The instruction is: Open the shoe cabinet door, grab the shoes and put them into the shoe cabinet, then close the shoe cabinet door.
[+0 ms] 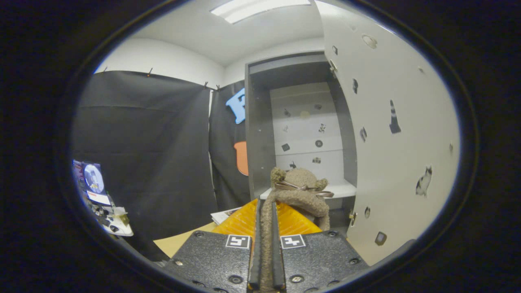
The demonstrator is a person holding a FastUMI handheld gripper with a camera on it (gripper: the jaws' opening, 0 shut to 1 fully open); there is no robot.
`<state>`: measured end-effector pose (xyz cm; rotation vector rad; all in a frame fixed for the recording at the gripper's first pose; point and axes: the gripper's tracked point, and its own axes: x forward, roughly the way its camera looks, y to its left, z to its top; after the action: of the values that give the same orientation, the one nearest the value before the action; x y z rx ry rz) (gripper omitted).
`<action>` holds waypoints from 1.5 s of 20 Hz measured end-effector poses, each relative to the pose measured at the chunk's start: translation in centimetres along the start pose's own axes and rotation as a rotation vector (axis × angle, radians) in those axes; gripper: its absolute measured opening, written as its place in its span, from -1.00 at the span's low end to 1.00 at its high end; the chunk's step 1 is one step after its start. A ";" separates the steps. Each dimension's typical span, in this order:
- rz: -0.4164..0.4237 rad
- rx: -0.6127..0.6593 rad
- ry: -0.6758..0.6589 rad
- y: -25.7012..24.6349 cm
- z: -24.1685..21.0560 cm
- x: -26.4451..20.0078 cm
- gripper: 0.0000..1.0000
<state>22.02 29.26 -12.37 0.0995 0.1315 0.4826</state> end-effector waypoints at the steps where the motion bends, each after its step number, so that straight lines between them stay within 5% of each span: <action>1: -0.006 -0.009 0.000 -0.2 1.1 0.5 -0.72; 13: -0.197 -0.129 0.036 -5.2 9.8 8.8 -0.72; 26: -0.309 -0.134 0.185 -11.2 5.8 24.1 -0.72; 30: -0.384 -0.271 0.245 -15.1 2.4 29.1 -0.72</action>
<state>54.81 29.39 -14.89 -0.2483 0.3171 0.1235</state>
